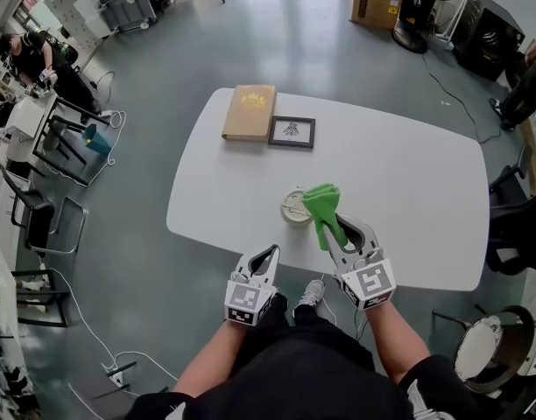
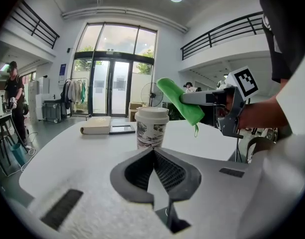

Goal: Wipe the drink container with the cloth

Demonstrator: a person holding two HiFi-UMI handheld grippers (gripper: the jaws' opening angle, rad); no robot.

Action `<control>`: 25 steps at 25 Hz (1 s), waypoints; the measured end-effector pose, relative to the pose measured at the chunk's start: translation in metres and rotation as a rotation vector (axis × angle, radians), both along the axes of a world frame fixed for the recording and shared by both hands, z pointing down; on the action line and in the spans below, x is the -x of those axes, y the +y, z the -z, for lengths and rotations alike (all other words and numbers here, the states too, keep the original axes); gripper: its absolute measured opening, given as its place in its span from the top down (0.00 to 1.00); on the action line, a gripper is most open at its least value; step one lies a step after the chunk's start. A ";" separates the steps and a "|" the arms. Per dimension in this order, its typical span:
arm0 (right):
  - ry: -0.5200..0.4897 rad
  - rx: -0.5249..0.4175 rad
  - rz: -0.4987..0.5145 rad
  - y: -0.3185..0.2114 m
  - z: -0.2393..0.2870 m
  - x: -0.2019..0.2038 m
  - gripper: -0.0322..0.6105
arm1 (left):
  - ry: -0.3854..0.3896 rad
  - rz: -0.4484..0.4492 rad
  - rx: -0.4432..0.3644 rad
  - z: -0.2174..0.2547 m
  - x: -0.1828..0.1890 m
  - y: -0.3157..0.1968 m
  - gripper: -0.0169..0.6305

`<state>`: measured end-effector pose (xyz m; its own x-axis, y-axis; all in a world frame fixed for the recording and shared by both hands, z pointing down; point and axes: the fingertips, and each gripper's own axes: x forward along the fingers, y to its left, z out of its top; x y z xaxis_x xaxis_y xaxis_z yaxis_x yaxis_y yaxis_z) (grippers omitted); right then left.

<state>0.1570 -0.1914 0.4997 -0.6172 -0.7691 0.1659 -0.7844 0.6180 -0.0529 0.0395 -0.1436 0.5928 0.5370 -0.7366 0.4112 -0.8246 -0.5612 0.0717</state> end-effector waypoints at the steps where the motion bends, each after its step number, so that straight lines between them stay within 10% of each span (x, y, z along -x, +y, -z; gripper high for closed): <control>1: 0.028 -0.019 0.024 0.002 0.003 0.006 0.80 | -0.001 0.005 0.001 0.000 0.002 -0.001 0.96; 25: 0.738 -0.386 0.408 0.043 -0.056 0.075 0.80 | 0.019 0.076 0.039 -0.019 0.034 0.012 0.96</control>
